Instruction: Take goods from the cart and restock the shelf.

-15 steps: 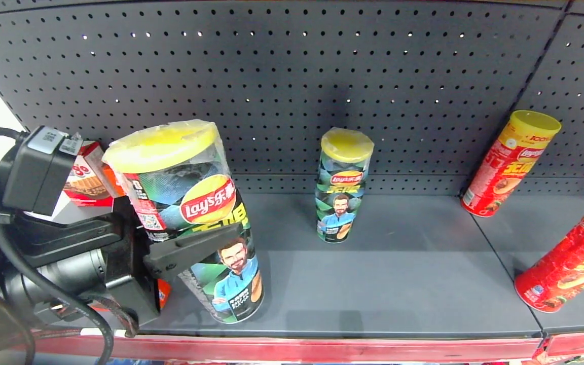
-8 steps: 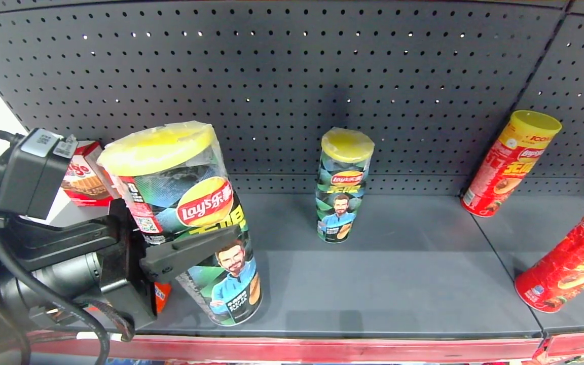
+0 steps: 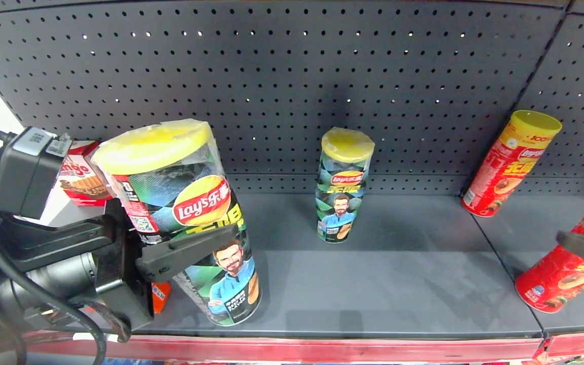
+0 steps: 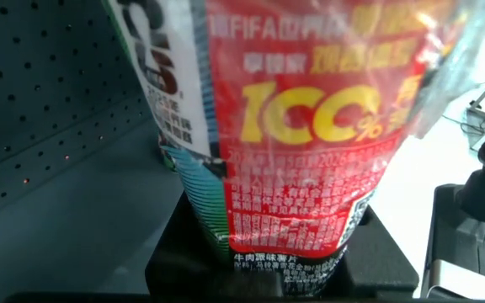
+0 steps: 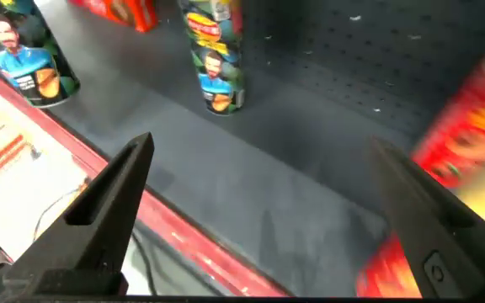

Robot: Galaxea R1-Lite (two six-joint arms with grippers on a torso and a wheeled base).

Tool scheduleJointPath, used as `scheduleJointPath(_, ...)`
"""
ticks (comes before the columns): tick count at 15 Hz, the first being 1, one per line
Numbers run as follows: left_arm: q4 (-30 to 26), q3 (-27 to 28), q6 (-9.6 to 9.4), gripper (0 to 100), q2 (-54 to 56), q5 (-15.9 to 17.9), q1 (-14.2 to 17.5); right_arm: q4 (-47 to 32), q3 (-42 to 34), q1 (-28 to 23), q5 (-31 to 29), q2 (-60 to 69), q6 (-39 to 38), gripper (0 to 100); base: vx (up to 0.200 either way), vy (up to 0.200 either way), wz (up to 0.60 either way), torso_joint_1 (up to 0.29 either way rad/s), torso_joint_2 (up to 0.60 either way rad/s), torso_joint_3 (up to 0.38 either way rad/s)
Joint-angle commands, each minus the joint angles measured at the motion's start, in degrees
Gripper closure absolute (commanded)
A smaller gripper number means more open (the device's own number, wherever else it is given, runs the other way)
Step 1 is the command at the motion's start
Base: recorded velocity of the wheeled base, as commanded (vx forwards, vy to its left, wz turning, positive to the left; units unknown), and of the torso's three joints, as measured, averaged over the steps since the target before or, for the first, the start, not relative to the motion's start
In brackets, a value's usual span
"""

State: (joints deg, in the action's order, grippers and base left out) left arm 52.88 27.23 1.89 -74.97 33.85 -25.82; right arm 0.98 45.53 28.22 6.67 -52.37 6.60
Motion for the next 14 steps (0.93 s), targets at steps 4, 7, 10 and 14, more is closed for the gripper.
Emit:
scheduleJointPath(4,-0.06,-0.08,0.13,100,0.00,-0.10,0.16,1.22,10.10,7.11,0.01,-17.85,1.32,0,0.000,0.000,0.00,0.000,0.00,0.000)
scheduleJointPath(7,-0.06,0.01,0.13,100,-0.09,-0.28,0.16,3.07,13.00,7.02,0.28,-25.06,5.45,0,0.000,0.000,0.00,0.000,0.00,0.000)
scheduleJointPath(10,-0.06,0.10,0.13,100,-0.35,-0.28,0.16,7.81,12.56,5.44,4.05,-30.86,6.06,0,0.000,0.000,0.00,0.000,0.00,0.000)
scheduleJointPath(14,0.03,-0.08,0.04,100,-0.35,-0.10,2.44,20.03,11.42,3.51,5.72,-37.54,6.06,0,0.000,0.000,0.00,0.000,0.00,0.000)
